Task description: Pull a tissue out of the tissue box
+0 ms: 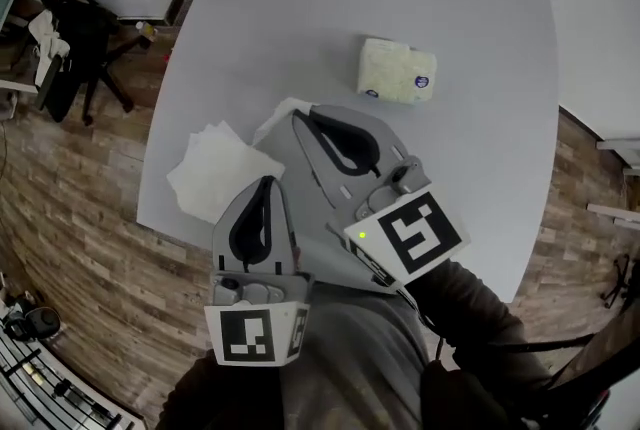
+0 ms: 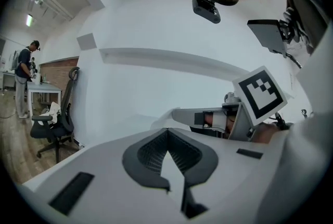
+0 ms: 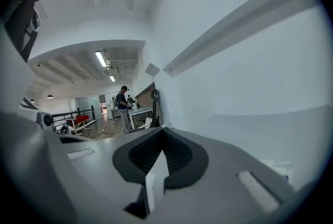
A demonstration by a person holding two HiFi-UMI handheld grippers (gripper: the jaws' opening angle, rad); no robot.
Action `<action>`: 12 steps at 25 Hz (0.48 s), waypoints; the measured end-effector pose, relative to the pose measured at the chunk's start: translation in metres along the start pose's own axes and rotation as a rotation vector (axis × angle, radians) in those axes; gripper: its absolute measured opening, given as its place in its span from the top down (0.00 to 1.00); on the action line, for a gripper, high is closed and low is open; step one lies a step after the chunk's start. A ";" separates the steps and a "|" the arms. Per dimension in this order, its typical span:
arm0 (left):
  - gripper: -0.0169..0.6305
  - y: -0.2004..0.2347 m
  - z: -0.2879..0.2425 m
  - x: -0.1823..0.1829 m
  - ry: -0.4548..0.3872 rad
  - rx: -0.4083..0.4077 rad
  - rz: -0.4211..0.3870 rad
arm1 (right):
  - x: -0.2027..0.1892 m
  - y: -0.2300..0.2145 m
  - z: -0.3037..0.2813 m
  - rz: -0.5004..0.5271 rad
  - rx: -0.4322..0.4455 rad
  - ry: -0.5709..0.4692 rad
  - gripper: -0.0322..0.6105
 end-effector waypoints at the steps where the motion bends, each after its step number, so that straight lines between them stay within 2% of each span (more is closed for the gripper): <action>1: 0.97 0.017 0.005 0.004 0.000 0.005 -0.001 | 0.001 0.009 -0.015 0.007 0.001 0.001 0.95; 7: 0.97 0.106 0.053 0.028 -0.017 0.036 -0.011 | 0.017 0.078 -0.084 0.036 0.009 -0.031 0.95; 9: 0.97 0.132 0.069 0.029 -0.021 0.053 -0.014 | 0.005 0.104 -0.096 0.023 0.024 -0.014 0.95; 12: 0.97 0.166 0.086 0.031 -0.051 0.087 -0.019 | -0.037 0.138 -0.107 -0.021 0.035 0.057 0.95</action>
Point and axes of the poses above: the fingertips, and each gripper's own axes: z backward along the fingers, y to its left, x out of its top, the point moved 2 cm from there along z, backward along the fingers, and after that the axes turned 3 degrees about z, right-handed, at the moved point
